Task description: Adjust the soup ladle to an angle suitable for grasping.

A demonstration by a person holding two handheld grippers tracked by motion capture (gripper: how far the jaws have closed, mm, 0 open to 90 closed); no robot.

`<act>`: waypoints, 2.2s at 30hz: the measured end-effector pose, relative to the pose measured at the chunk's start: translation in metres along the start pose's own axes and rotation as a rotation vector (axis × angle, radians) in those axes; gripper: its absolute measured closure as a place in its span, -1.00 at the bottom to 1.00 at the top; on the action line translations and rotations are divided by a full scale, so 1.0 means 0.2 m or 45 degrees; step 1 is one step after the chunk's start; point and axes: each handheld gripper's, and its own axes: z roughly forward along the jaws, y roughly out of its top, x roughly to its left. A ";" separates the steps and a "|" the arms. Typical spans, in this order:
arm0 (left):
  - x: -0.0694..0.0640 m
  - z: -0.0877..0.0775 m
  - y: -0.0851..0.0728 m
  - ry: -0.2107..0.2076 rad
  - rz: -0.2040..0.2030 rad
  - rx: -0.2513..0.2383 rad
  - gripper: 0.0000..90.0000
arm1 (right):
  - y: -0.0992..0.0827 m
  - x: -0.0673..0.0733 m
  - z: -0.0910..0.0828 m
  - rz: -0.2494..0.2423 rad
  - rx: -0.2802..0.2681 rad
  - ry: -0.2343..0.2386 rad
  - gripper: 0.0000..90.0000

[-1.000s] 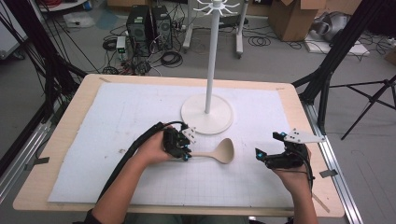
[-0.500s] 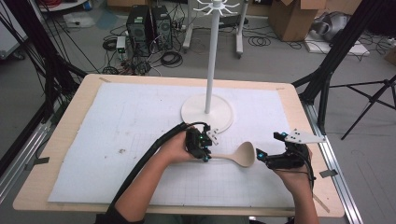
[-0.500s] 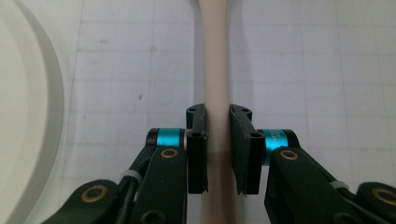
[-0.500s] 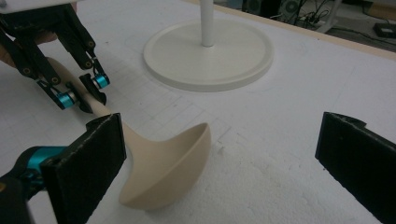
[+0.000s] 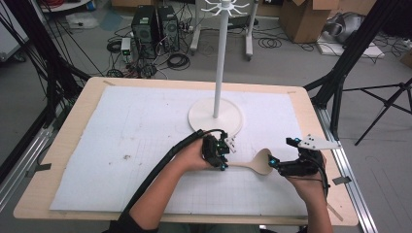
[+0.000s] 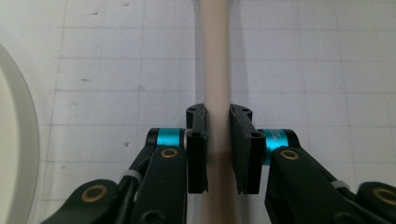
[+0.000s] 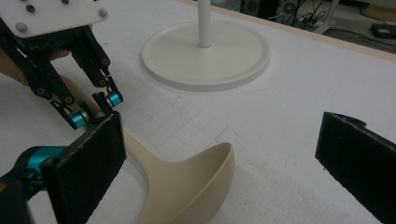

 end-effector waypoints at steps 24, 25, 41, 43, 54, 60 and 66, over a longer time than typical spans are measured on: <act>-0.08 -0.47 -0.29 0.086 -0.205 -0.313 -0.05 | 0.00 0.01 -0.01 -0.007 -0.006 0.013 -1.00; -0.09 -0.50 -0.31 0.098 -0.203 -0.328 -0.05 | 0.00 0.01 -0.01 -0.007 -0.006 0.013 -1.00; -0.20 -0.73 -0.68 0.266 -0.356 -0.553 -0.27 | 0.00 0.01 -0.01 -0.009 0.002 0.004 -0.99; -0.21 -0.75 -0.72 0.279 -0.360 -0.557 -0.28 | 0.00 0.01 -0.01 -0.009 0.003 0.004 -0.99; -0.28 -0.82 -0.88 0.373 -0.393 -0.676 -0.40 | 0.00 0.01 0.00 -0.018 0.011 0.000 -0.99; -0.29 -0.81 -0.96 0.397 -0.431 -0.721 -0.48 | 0.00 0.01 0.01 -0.021 0.020 0.000 -0.99; -0.29 -0.81 -0.99 0.446 -0.448 -0.712 -0.66 | 0.00 0.00 0.01 -0.011 0.019 0.003 -0.99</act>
